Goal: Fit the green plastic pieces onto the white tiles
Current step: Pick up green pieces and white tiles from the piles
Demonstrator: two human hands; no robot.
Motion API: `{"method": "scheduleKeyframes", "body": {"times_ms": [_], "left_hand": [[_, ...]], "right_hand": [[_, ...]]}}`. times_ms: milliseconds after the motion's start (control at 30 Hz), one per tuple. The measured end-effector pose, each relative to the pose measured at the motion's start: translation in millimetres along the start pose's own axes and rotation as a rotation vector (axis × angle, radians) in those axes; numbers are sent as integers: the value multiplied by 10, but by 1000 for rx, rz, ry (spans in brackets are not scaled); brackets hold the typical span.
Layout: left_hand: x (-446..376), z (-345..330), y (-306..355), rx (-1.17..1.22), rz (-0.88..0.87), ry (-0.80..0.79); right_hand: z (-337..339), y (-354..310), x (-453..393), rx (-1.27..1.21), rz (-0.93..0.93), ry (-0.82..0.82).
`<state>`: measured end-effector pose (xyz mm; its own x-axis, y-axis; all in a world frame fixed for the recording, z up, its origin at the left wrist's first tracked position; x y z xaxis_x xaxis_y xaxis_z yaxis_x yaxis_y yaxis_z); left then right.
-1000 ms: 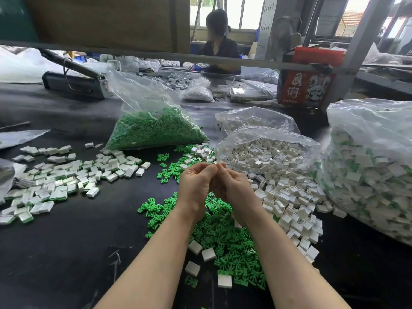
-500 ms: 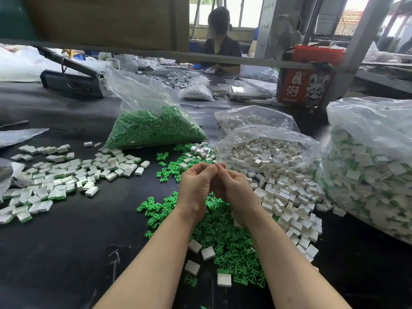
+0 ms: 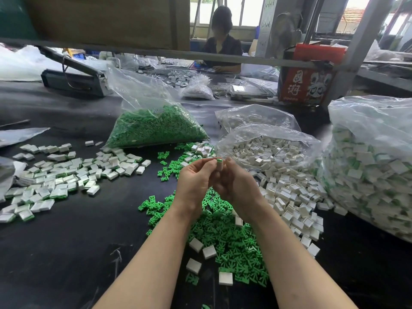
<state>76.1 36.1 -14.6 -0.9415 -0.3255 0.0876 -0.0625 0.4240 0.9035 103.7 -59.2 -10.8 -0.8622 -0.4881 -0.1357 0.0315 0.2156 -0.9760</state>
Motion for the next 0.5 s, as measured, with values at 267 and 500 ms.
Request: {"method": "scheduleKeyframes", "body": {"times_ms": [267, 500], "left_hand": [[19, 1, 64, -112, -60, -97], [-54, 149, 143, -200, -78, -6]], "right_hand": [[38, -13, 0, -108, -78, 37], [114, -69, 10, 171, -61, 82]]}}
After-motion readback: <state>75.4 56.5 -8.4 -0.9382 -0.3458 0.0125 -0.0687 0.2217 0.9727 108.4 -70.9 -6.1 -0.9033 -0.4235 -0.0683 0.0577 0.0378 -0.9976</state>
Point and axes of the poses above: each hand's wrist, its own x-axis away from the middle knuckle, its own z-axis out of the back of the hand, y = z × x, the point moved 5 cm from there along -x, towards the middle knuckle, and after that the axes turned 7 degrees about z, right-handed, at the moved point
